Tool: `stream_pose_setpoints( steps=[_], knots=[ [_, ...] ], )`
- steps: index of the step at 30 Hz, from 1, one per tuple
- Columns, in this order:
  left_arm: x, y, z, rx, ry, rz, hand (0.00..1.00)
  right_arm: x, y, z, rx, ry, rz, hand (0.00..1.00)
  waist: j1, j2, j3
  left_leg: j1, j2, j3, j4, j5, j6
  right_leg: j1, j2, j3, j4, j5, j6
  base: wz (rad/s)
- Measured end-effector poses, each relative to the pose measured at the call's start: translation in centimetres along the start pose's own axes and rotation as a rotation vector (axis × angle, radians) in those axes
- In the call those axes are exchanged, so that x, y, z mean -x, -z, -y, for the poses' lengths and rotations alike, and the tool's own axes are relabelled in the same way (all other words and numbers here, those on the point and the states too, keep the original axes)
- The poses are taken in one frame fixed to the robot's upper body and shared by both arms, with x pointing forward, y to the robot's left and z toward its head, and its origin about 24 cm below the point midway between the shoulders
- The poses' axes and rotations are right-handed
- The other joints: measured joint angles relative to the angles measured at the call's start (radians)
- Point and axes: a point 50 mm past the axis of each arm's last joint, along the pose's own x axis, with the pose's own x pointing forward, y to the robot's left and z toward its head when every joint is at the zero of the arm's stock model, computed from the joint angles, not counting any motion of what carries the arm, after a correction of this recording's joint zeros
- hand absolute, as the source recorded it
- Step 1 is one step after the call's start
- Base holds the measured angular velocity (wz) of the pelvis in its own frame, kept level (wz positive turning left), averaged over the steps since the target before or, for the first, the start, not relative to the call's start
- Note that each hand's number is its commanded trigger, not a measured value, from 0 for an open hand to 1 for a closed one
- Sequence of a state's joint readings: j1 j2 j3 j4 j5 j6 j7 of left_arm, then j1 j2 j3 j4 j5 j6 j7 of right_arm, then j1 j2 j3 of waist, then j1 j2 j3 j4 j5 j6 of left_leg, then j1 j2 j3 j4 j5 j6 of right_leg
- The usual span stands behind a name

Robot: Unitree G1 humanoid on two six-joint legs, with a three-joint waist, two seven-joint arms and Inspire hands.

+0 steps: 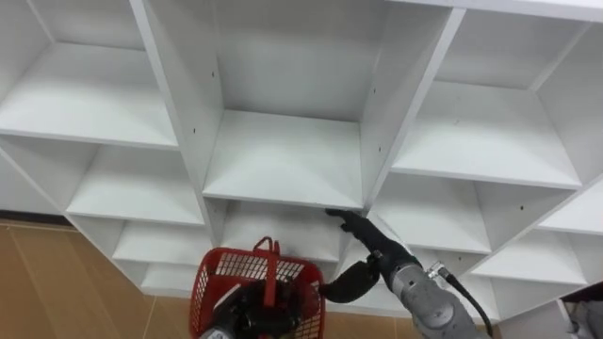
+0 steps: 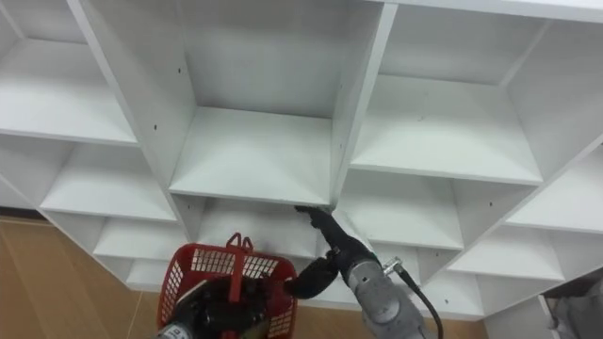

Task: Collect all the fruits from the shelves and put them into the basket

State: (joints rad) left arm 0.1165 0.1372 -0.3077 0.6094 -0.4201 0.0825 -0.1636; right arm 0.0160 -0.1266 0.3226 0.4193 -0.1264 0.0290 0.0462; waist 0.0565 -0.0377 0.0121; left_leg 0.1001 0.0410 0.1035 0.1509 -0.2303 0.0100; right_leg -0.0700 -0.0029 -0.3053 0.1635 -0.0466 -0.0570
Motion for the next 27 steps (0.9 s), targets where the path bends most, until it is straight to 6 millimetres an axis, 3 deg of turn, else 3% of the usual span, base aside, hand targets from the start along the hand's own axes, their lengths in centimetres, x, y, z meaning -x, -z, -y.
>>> stream_pose_setpoints(
  steps=[5,10,12,15,27],
  knots=[
    [0.8,0.7,-1.9,0.049,-0.112,-0.007,1.0,1.2,2.0,0.6,-0.214,0.066,-0.046,0.0,-0.01,0.01,0.003,0.002,-0.001,0.001,-0.001,0.0,0.0,0.0,-0.001,0.002,0.001,-0.002,0.002,0.0],
    [1.8,2.1,-4.8,0.11,-0.261,-0.038,1.0,2.6,4.0,3.3,-0.273,0.21,-0.077,0.0,-0.027,0.023,-0.0013,0.027,0.001,0.024,-0.005,0.0,0.0,0.013,0.002,0.021,0.007,-0.004,0.001,-0.1],
    [2.1,2.7,-5.2,0.119,-0.291,-0.057,1.0,3.0,5.0,3.9,-0.276,0.249,-0.111,0.0,-0.028,0.029,-0.0068,0.039,0.001,0.034,-0.007,0.0,0.0,0.02,0.005,0.03,0.008,-0.005,0.002,-0.14],
    [2.3,3.2,-5.6,0.129,-0.316,-0.067,1.0,3.4,6.1,4.3,-0.307,0.288,-0.15,0.0,-0.037,0.033,-0.0089,0.05,0.001,0.036,-0.018,0.0,0.0,0.023,0.006,0.032,0.013,-0.008,0.002,-0.02],
    [3.6,5.9,-7.1,0.18,-0.417,-0.162,1.0,4.5,9.2,4.3,-0.463,0.381,-0.265,0.0,-0.044,0.035,-0.0086,0.053,0.002,0.043,-0.02,-0.002,-0.001,0.019,0.009,0.042,0.022,-0.008,-0.003,-0.02]
  ],
)
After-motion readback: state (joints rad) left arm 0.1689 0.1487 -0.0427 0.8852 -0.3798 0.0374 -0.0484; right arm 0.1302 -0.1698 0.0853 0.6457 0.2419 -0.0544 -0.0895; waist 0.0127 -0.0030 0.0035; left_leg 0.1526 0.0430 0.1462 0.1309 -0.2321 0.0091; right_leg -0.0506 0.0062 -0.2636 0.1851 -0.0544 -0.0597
